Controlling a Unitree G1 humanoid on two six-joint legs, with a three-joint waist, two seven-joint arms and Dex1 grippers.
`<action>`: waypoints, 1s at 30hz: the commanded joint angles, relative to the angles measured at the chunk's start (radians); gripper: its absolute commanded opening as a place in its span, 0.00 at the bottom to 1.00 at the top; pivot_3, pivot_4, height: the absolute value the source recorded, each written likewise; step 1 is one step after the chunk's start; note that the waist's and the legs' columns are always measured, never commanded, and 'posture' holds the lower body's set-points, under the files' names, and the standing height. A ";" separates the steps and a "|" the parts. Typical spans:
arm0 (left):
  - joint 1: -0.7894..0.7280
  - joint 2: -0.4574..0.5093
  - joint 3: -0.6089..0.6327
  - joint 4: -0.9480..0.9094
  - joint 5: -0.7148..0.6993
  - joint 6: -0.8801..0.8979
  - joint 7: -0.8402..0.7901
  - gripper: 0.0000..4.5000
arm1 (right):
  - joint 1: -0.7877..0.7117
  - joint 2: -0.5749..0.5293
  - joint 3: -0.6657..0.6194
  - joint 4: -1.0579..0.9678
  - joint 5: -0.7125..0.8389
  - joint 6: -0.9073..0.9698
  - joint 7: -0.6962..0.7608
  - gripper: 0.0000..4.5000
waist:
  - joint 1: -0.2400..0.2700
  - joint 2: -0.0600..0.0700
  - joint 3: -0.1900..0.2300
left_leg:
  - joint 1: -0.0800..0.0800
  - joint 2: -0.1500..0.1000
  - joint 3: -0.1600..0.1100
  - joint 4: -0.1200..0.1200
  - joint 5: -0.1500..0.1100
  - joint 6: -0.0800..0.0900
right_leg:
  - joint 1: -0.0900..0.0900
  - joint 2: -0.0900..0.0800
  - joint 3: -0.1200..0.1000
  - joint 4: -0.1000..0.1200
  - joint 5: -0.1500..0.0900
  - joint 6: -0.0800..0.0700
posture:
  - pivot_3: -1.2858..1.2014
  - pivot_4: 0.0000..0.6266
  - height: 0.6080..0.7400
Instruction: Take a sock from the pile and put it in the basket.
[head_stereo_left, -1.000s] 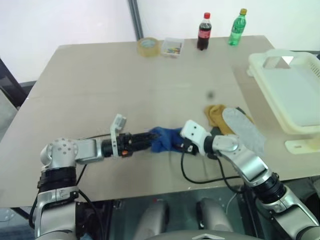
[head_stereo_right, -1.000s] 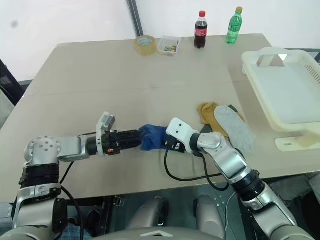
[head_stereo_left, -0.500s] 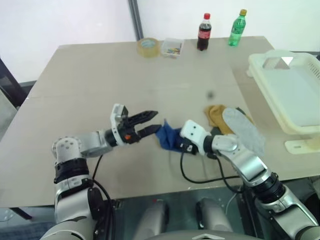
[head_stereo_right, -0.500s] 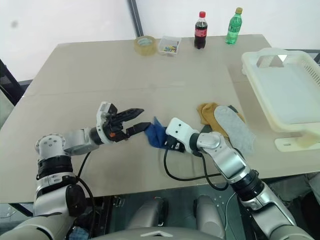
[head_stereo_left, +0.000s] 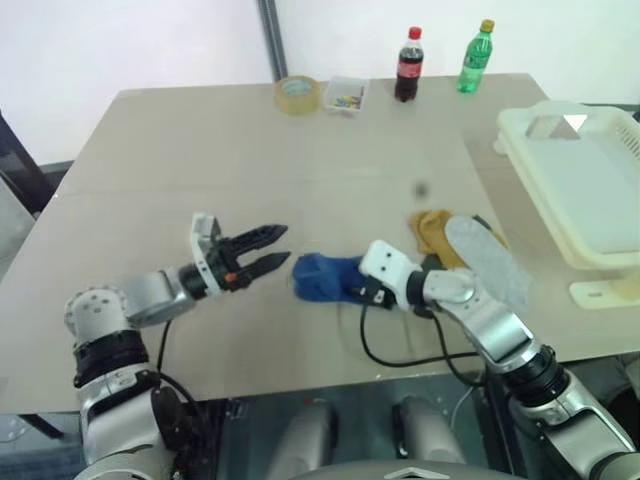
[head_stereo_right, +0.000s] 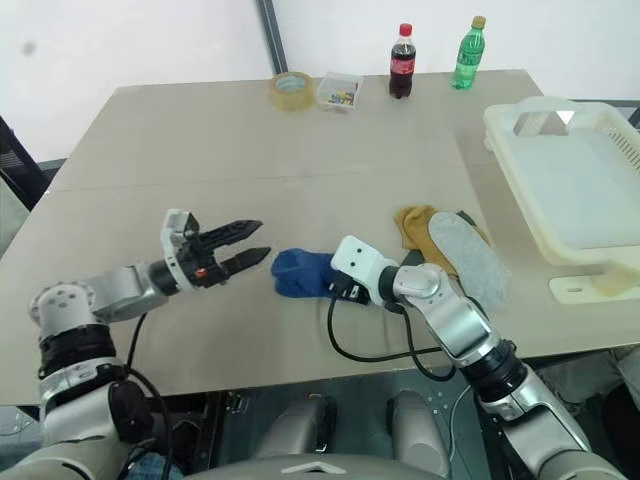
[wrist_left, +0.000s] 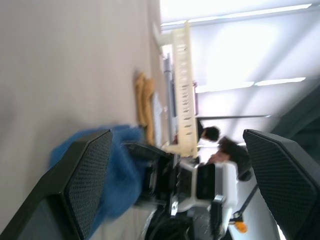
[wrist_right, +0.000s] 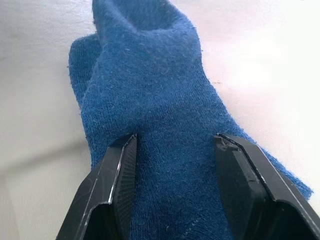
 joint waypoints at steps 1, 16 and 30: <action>0.113 0.098 -0.144 -0.169 -0.062 0.037 -0.062 1.00 | 0.011 0.001 0.001 0.019 -0.021 -0.001 -0.005 0.55 | -0.004 -0.001 0.000 | 0.000 0.000 0.000 0.000 0.000 0.000 | 0.000 0.000 0.000 0.000 0.000 0.000 | 0.52 0.24 1.00; 0.192 -0.069 -0.167 -0.196 -0.111 -0.092 0.191 1.00 | 0.016 0.015 -0.003 0.025 -0.035 -0.008 0.001 0.55 | 0.014 0.004 -0.004 | 0.005 0.001 -0.001 -0.002 -0.001 0.001 | 0.004 -0.001 -0.001 0.000 0.000 0.000 | 0.52 0.24 1.00; 0.115 -0.099 -0.101 -0.128 -0.154 -0.193 0.348 1.00 | 0.015 0.031 0.002 0.041 -0.050 -0.019 0.008 0.55 | 0.017 0.005 -0.005 | 0.018 0.001 -0.002 -0.005 -0.002 0.003 | 0.017 0.001 -0.002 -0.004 0.000 0.000 | 0.52 0.24 1.00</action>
